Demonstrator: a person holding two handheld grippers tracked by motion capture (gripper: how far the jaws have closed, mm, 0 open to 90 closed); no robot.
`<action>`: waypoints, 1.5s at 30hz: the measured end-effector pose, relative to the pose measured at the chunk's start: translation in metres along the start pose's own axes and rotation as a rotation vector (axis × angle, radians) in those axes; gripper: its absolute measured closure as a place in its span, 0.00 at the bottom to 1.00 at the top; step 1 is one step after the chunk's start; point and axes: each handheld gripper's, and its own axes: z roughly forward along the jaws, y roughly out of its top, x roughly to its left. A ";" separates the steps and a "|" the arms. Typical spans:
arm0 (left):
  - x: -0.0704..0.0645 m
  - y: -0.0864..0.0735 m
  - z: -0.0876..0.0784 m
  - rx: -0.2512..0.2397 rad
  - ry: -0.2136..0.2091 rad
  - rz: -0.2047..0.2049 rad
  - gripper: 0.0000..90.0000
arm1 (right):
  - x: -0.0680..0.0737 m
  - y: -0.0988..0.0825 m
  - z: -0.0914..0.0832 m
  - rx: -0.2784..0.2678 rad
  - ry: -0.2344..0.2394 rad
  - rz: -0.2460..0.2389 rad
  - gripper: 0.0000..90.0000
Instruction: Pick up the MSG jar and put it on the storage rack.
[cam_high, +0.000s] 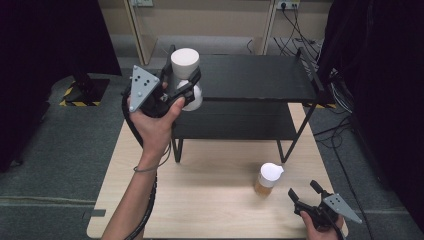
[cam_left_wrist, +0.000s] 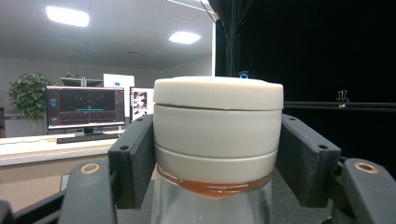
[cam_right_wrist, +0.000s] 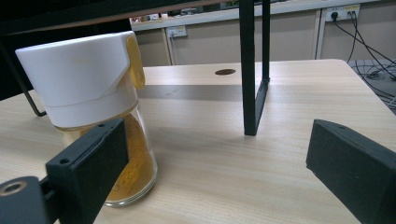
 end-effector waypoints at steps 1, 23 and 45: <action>0.000 0.000 0.000 0.000 -0.001 0.000 0.37 | 0.000 0.000 0.000 0.001 0.000 0.000 0.07; 0.000 0.015 0.016 0.008 0.023 0.014 0.37 | 0.000 0.000 0.000 0.002 0.001 0.001 0.07; 0.006 0.023 0.057 0.082 0.120 0.021 0.37 | -0.001 0.001 0.001 0.007 0.005 0.000 0.07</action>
